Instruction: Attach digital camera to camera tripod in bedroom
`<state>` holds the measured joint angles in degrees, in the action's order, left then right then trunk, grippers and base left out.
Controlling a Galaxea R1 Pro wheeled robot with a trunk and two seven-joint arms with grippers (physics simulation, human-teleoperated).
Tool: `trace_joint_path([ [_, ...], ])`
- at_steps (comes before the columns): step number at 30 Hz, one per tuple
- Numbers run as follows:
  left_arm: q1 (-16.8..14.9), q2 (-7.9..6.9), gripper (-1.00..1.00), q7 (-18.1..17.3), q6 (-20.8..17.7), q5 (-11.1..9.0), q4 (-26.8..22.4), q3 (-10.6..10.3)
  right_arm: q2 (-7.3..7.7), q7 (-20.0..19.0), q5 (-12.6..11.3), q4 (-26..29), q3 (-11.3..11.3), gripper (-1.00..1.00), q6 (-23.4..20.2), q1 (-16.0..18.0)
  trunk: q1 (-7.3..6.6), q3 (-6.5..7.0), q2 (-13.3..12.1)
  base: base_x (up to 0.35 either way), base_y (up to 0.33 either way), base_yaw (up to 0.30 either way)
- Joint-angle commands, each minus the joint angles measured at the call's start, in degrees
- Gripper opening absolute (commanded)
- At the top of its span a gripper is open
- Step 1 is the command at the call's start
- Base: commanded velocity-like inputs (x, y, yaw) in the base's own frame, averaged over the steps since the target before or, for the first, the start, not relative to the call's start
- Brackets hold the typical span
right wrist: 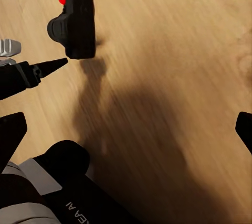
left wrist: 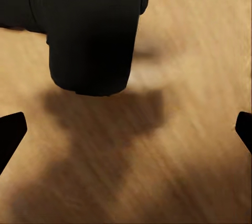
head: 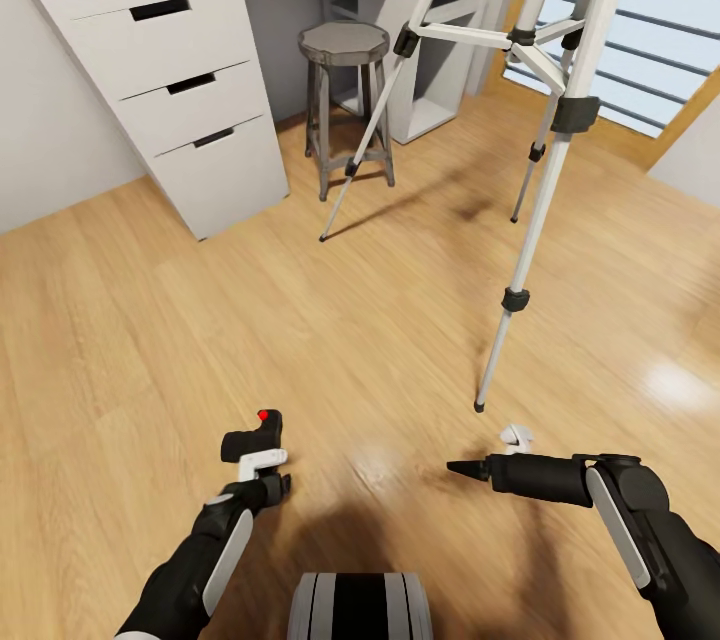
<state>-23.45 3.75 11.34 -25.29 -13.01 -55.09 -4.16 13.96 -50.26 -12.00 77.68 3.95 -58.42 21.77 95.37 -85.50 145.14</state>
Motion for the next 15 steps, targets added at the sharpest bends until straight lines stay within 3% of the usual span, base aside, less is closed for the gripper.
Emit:
trace_joint_path([
  [1, 0.0, -0.03, 1.0, 0.1, -0.1, -0.6, 0.0, -0.1, 0.0, -0.2, 0.1, 0.0, 0.1, 1.0, -0.2, 0.0, -0.01, -0.04, 0.0, 0.0, 0.0, 0.0],
  [15, 0.0, 0.15, 1.0, -0.7, 0.2, -0.5, -0.1, -0.1, -0.02, -0.2, 0.1, 0.0, 0.1, 1.0, -0.2, 0.0, -0.01, -0.04, 0.0, 0.0, 0.0, 0.0],
])
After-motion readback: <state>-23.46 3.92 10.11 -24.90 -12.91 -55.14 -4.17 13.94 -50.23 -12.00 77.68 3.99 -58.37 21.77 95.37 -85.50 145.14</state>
